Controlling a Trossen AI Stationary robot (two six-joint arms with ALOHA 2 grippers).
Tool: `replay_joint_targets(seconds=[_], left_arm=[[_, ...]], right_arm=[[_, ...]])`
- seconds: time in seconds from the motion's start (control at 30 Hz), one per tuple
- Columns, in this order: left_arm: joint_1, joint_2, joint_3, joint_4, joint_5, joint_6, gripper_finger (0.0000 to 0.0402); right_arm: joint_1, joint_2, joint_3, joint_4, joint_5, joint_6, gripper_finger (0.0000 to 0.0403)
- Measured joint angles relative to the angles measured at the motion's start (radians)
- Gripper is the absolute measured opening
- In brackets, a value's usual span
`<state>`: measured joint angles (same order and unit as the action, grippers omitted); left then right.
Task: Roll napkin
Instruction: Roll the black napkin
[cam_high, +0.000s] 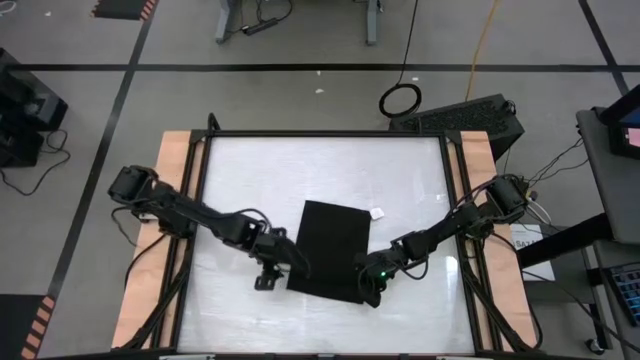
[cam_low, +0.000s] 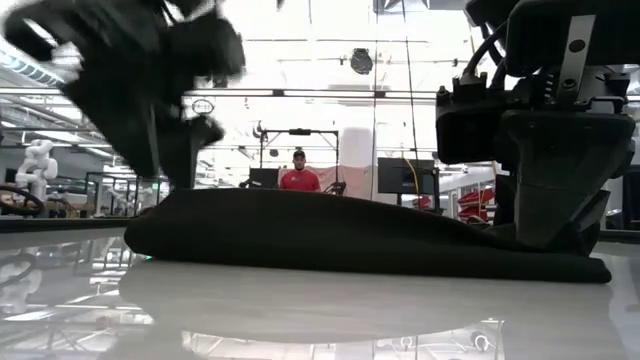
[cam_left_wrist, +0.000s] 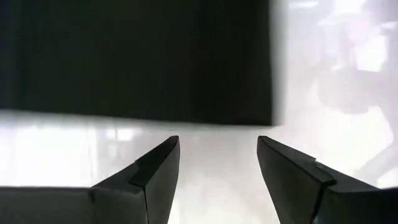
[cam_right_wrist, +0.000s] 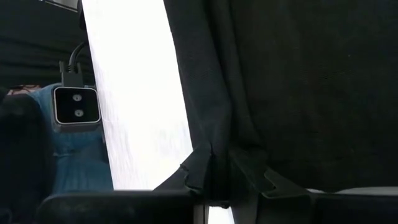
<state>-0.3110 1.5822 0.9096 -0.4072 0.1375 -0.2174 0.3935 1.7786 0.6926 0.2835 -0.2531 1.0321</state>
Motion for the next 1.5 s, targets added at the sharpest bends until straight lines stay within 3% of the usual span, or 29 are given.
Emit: replay_joint_targets(seconds=[0.23, 0.37, 0.5, 0.7, 0.93, 1.1, 1.33, 1.5], left_arm=[[-0.136, -0.006, 0.000, 0.221, -0.033, 0.232, 0.0222], [-0.163, 0.033, 0.000, 0.248, -0.080, 0.296, 0.0222], [-0.161, 0.088, 0.000, 0.249, -0.089, 0.304, 0.0222], [-0.156, 0.145, 0.000, 0.248, -0.205, 0.281, 0.0222], [-0.140, 0.206, 0.003, 0.239, -0.126, 0.217, 0.0215], [-0.141, 0.228, 0.005, 0.245, -0.114, 0.172, 0.0160], [-0.139, 0.230, 0.004, 0.245, -0.086, 0.170, 0.0026], [-0.118, 0.231, 0.002, 0.252, -0.049, 0.146, 0.0014]], right_arm=[[-0.001, 0.000, 0.000, -0.002, -0.007, 0.003, 0.0034], [-0.001, 0.000, 0.000, -0.003, -0.008, 0.009, 0.0034], [-0.001, 0.000, 0.000, -0.003, -0.009, 0.013, 0.0034], [-0.001, 0.000, 0.000, -0.003, -0.009, 0.020, 0.0034], [0.000, 0.000, 0.000, -0.002, -0.010, 0.019, 0.0034], [0.000, -0.014, -0.003, 0.006, 0.002, -0.014, 0.0050], [0.000, -0.103, -0.006, -0.020, 0.048, -0.144, 0.0144], [0.042, -0.183, -0.005, -0.016, 0.123, -0.276, 0.0190]])
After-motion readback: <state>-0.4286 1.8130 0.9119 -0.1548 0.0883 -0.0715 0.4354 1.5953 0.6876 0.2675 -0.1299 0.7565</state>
